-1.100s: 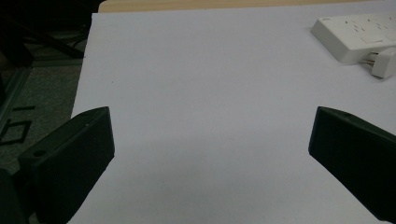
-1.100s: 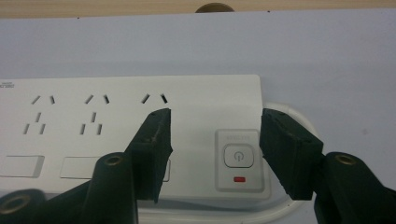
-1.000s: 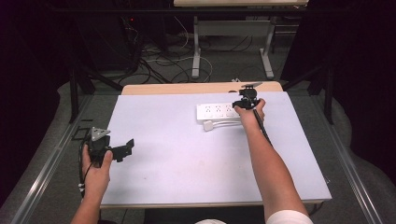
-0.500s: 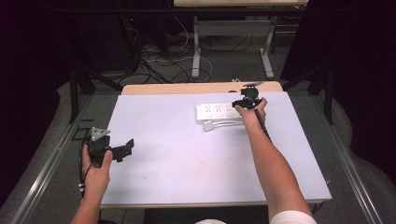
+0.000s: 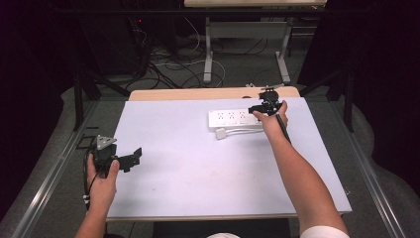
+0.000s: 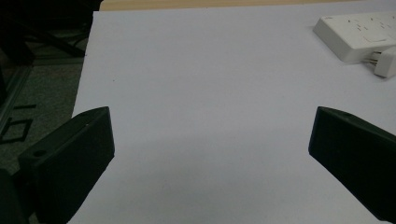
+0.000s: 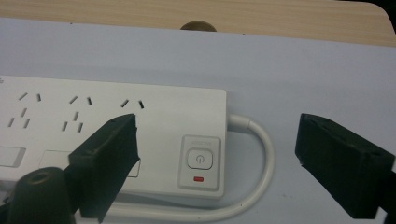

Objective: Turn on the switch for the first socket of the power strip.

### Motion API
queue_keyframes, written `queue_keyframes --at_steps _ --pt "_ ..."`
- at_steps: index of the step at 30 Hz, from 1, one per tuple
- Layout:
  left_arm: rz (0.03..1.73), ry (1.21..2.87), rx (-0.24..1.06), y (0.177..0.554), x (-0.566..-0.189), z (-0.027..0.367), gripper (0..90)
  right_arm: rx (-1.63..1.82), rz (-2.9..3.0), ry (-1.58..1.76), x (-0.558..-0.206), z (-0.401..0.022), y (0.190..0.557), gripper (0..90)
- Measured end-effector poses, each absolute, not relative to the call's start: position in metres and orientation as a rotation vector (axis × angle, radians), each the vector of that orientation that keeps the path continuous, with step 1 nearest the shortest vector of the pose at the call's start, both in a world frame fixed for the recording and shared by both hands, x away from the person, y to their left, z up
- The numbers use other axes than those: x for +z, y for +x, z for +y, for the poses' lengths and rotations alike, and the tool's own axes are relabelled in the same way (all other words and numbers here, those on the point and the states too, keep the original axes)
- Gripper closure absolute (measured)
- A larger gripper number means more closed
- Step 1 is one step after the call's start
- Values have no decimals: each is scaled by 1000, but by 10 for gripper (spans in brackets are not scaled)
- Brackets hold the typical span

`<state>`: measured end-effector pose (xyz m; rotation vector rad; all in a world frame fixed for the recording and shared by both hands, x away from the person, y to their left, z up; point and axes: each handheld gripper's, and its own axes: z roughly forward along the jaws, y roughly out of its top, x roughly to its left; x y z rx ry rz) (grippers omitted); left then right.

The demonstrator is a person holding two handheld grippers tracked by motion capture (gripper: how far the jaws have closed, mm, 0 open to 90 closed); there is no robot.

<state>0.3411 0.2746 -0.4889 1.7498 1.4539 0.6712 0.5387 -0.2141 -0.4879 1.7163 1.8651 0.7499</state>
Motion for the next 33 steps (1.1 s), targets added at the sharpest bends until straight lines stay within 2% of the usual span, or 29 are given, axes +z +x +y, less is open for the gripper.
queue_keyframes --at_steps 9,33 --pt "1453 1744 675 341 -489 274 3 755 1912 1674 -479 -217 529 0" --pt "1451 1745 676 341 -488 273 3 942 1933 1592 -452 -239 465 0"
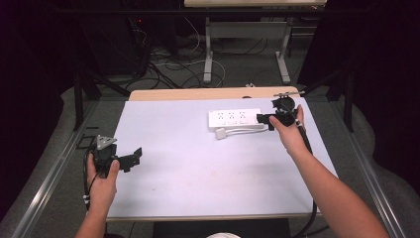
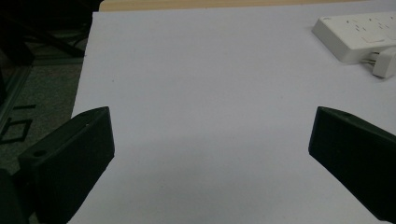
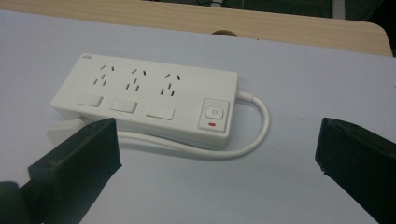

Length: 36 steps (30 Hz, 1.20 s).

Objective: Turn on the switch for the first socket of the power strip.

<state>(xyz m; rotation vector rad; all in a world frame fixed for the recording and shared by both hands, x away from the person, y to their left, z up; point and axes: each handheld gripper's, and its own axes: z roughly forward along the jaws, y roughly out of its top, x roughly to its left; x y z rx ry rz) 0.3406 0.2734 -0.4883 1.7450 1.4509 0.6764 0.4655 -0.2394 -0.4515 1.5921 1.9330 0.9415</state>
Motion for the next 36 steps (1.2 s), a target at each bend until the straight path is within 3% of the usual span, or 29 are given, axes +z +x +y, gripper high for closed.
queue_keyframes --at_steps 16,36 --pt "1446 1746 680 340 -486 273 3 969 1908 1484 -444 -265 410 0" --pt "1448 1741 680 339 -485 272 3 994 1833 1492 -469 -303 347 0"
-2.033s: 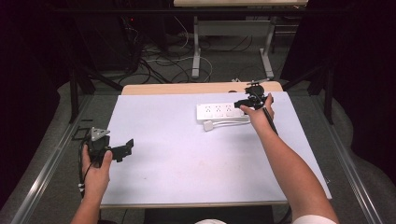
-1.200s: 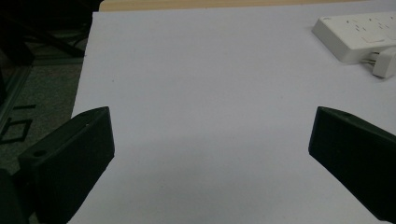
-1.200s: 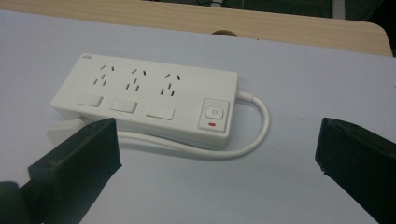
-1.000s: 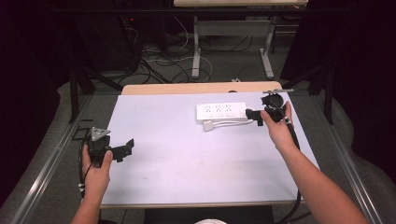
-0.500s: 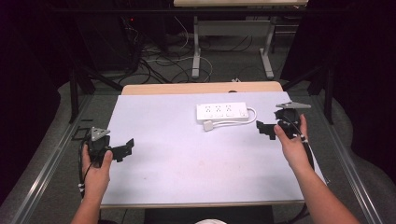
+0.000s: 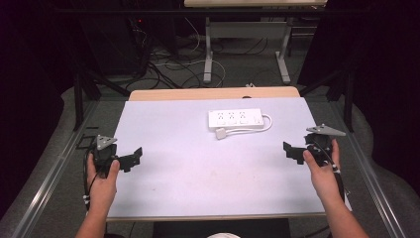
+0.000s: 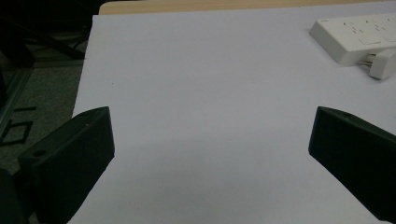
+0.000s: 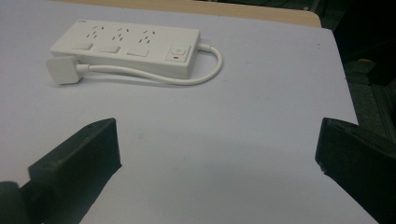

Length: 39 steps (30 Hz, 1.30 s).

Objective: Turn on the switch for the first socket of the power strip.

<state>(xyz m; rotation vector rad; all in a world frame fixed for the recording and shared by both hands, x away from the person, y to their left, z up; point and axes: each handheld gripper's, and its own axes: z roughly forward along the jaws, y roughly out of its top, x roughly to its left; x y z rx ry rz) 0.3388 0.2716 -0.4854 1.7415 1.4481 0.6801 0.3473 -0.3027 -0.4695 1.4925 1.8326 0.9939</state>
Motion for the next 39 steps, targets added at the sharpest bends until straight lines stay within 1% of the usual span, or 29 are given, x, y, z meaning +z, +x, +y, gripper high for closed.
queue_keyframes --at_steps 13,25,39 --pt "1443 1752 679 339 -487 270 3 1039 1730 1480 -485 -328 331 0" --pt "1444 1756 674 340 -489 270 3 1053 1698 1510 -491 -348 320 0" --pt "1446 1758 674 340 -490 270 3 1044 1659 1552 -502 -356 318 0"
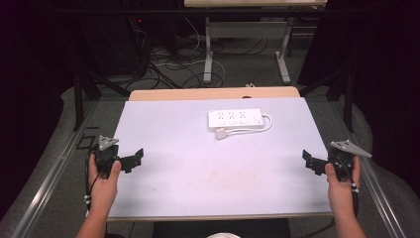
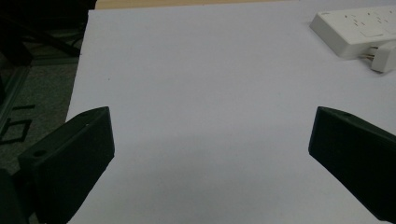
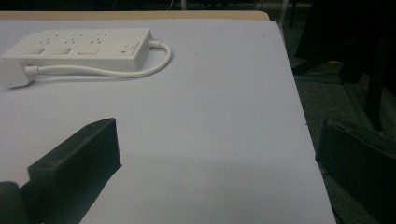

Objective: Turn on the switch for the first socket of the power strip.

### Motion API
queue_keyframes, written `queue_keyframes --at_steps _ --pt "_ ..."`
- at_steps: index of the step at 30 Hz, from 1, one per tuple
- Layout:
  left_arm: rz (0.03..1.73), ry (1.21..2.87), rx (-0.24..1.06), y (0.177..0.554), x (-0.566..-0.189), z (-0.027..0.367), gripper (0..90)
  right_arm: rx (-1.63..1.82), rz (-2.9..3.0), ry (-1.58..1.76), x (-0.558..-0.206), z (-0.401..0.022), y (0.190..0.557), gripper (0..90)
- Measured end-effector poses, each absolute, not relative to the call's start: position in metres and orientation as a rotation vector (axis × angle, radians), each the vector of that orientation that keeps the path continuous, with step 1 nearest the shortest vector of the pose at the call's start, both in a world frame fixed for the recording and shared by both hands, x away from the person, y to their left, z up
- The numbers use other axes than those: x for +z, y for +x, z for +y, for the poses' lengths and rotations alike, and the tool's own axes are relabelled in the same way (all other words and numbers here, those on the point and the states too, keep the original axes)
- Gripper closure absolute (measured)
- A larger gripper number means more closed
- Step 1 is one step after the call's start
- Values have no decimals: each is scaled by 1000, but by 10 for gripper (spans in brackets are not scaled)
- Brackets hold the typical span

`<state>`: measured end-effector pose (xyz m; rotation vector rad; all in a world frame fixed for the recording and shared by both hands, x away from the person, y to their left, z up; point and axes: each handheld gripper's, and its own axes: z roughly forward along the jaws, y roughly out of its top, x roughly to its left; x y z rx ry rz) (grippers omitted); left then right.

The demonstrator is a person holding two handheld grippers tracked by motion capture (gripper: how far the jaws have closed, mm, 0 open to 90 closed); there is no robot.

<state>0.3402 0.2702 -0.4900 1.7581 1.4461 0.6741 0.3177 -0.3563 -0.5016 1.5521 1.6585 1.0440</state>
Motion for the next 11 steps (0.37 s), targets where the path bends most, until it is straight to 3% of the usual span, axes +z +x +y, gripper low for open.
queue_keyframes --at_steps 11 --pt "1451 1756 673 340 -490 272 3 1042 1654 1554 -503 -357 318 0"
